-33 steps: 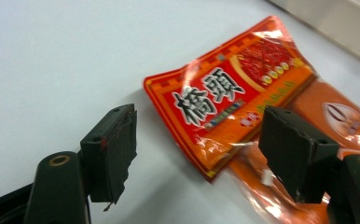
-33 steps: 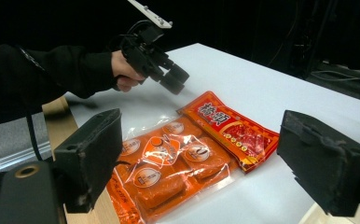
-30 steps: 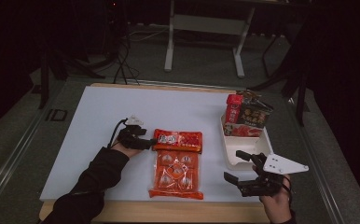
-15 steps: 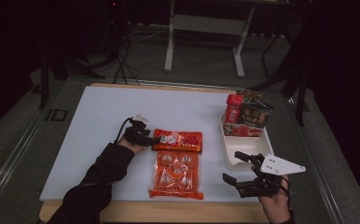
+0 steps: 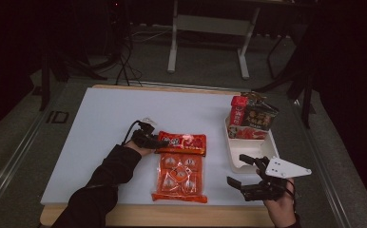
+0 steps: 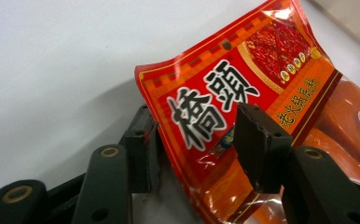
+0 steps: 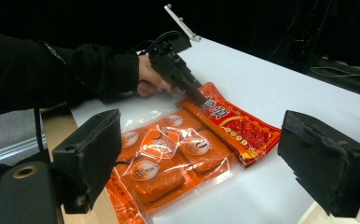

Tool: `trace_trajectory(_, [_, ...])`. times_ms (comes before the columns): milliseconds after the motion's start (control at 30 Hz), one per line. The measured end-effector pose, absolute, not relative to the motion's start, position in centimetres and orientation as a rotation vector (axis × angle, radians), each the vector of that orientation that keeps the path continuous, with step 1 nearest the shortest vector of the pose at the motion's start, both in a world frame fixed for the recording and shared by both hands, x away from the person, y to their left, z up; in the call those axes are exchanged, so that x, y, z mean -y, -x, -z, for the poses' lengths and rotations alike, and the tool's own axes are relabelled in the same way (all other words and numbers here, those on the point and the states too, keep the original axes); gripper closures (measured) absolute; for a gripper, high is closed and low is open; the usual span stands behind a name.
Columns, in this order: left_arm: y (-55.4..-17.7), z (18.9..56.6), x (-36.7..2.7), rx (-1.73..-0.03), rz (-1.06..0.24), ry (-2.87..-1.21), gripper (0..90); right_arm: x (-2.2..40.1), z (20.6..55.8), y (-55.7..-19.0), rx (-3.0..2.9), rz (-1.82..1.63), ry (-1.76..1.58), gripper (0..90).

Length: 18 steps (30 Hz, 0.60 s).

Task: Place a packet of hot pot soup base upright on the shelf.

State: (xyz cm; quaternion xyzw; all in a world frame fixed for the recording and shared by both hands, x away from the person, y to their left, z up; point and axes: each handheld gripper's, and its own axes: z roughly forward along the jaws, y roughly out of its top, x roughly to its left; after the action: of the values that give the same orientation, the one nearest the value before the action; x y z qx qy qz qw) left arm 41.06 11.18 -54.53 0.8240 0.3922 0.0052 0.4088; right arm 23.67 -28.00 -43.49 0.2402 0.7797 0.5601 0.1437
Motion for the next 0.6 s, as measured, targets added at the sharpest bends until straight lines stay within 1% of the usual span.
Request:
trace_trajectory(33, [-41.0,54.5,-11.0,-0.987,-0.016,-2.087,58.5,28.0,43.5,-23.7,-2.248,-1.613,-0.691,13.6])
trace_trajectory(100, [-40.9,54.5,-10.8,-0.992,-0.028,-2.092,60.5,28.0,43.6,-23.8,-2.247,-1.617,-0.694,13.6])
trace_trajectory(133, [-40.9,54.5,-10.8,-1.005,-0.028,-2.088,64.2,28.0,43.6,-23.8,-2.248,-1.617,-0.696,13.6])
trace_trajectory(200, [-40.8,54.4,-10.7,-1.021,-0.029,-2.094,68.3,28.0,43.6,-23.8,-2.248,-1.618,-0.696,13.6])
trace_trajectory(233, [-40.8,54.4,-10.7,-1.023,-0.053,-2.103,74.2,28.0,43.6,-23.8,-2.248,-1.616,-0.695,13.6])
trace_trajectory(267, [-40.7,54.4,-10.6,-1.032,-0.048,-2.100,77.9,28.0,43.6,-23.8,-2.249,-1.616,-0.694,13.6])
trace_trajectory(300, [-40.8,54.3,-10.7,-1.037,-0.029,-2.097,80.1,27.9,43.6,-23.8,-2.248,-1.616,-0.696,13.6])
trace_trajectory(367, [-40.7,54.2,-10.6,-1.036,-0.031,-2.093,86.7,27.9,43.5,-23.8,-2.247,-1.617,-0.696,13.6])
trace_trajectory(500, [-40.1,53.3,-10.6,-1.015,-0.062,-2.106,89.2,28.0,43.5,-23.8,-2.242,-1.622,-0.701,13.6])
trace_trajectory(600, [-39.6,52.9,-10.8,-1.013,-0.084,-2.070,89.6,28.1,43.5,-23.9,-2.240,-1.624,-0.708,13.6])
